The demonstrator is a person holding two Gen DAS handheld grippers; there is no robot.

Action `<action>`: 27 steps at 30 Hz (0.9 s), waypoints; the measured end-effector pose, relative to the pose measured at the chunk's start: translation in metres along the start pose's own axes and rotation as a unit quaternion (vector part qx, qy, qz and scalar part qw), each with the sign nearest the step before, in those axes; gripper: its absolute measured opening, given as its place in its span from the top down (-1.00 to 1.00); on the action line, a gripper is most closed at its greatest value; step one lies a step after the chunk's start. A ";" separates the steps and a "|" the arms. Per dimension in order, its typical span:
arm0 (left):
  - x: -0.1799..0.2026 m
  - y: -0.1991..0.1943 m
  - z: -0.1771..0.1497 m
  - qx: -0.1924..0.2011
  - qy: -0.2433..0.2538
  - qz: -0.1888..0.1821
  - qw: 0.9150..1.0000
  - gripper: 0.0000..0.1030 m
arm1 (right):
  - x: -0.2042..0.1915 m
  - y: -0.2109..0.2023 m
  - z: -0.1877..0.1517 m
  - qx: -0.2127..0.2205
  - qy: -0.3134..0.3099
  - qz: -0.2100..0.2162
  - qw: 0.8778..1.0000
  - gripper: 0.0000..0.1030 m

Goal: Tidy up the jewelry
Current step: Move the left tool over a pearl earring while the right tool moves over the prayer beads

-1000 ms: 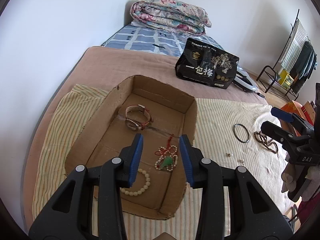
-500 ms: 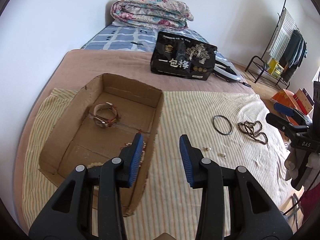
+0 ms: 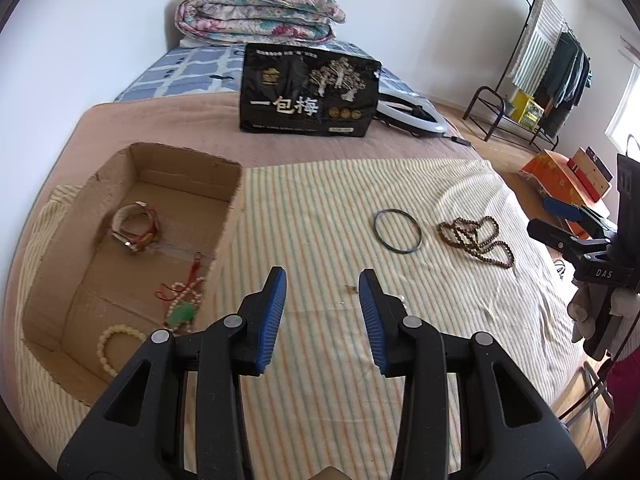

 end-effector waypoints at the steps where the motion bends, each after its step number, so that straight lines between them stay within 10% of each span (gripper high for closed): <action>1: 0.003 0.004 -0.002 -0.004 0.001 -0.001 1.000 0.27 | 0.005 0.000 -0.006 -0.005 0.000 -0.002 1.000 -0.99; 27: 0.033 0.089 -0.038 -0.084 0.020 -0.008 0.996 0.27 | 0.032 0.073 -0.087 -0.125 -0.110 0.019 0.986 -0.77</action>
Point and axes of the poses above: each gripper's, at about its wrist camera, not at the fingertips, and y roughly the way its jaws point, x to its right, z to its top, the point moved 3 cm from there along y, roughly the way its jaws point, and after that the axes turned 15 degrees about -y, right-handed, at the moved point
